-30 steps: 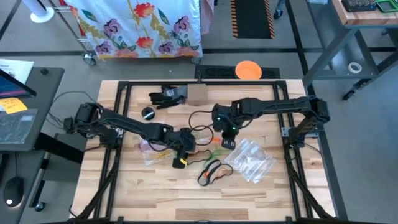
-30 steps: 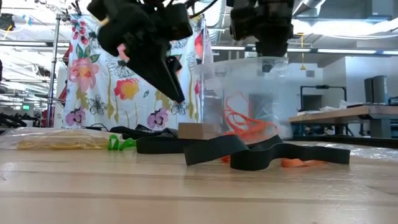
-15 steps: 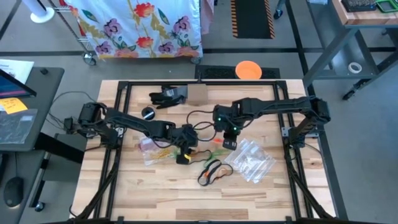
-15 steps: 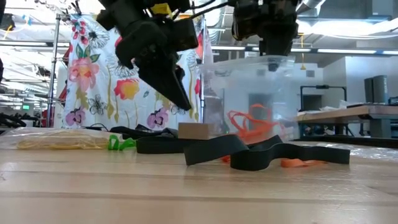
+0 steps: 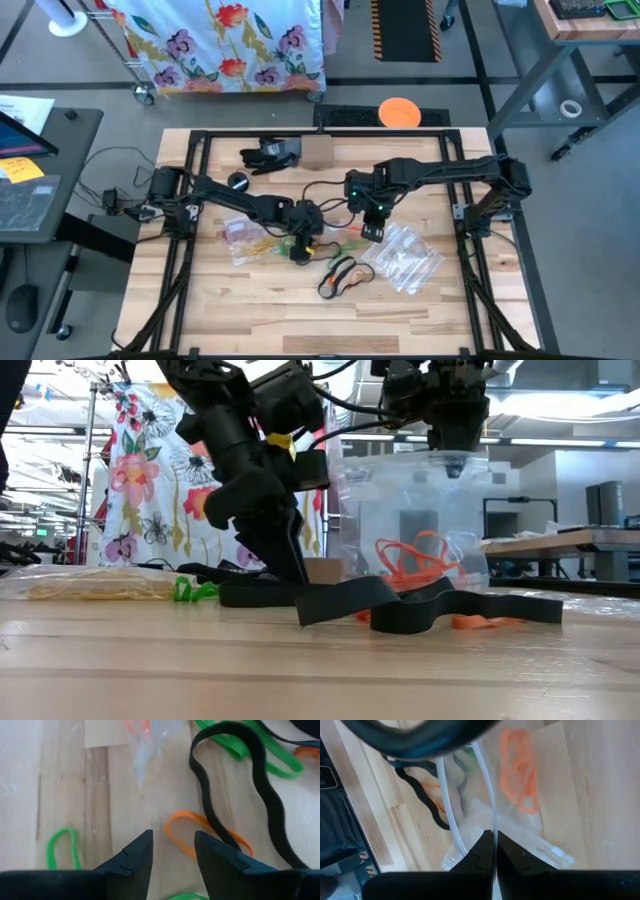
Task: Sort rubber bands
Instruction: Put the orange rubber band into the transparent zip bag
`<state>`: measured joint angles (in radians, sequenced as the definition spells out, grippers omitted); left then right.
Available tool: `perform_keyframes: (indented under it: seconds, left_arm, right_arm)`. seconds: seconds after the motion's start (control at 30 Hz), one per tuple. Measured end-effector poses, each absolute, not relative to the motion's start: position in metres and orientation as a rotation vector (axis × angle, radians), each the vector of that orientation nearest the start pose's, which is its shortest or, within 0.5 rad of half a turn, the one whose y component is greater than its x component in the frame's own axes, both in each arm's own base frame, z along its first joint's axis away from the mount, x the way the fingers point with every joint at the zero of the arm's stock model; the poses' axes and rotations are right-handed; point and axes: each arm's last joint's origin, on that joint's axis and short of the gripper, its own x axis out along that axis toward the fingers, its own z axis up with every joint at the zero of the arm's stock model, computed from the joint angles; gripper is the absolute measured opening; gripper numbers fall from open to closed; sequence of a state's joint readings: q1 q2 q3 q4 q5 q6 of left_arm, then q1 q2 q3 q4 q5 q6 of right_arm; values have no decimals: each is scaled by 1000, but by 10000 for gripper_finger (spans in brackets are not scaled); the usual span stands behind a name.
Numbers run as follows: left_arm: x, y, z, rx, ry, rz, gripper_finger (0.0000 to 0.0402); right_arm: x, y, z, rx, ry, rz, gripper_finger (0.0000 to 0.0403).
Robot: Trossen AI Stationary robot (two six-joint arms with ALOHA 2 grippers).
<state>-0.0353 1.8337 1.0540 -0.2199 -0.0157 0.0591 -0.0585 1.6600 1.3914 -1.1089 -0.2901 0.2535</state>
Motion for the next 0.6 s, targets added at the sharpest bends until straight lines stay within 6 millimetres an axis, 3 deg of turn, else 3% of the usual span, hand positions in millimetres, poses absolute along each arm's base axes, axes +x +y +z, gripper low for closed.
perform_keyframes:
  seconds: [0.37, 0.6]
  left_arm:
    - [357, -12, 147, 51, 998, -38, 141]
    - [350, -12, 137, 32, 1022, -31, 141]
  right_arm:
    - [314, -4, 265, 439, 1387, 34, 5]
    - [314, 1, 265, 429, 1394, 47, 5]
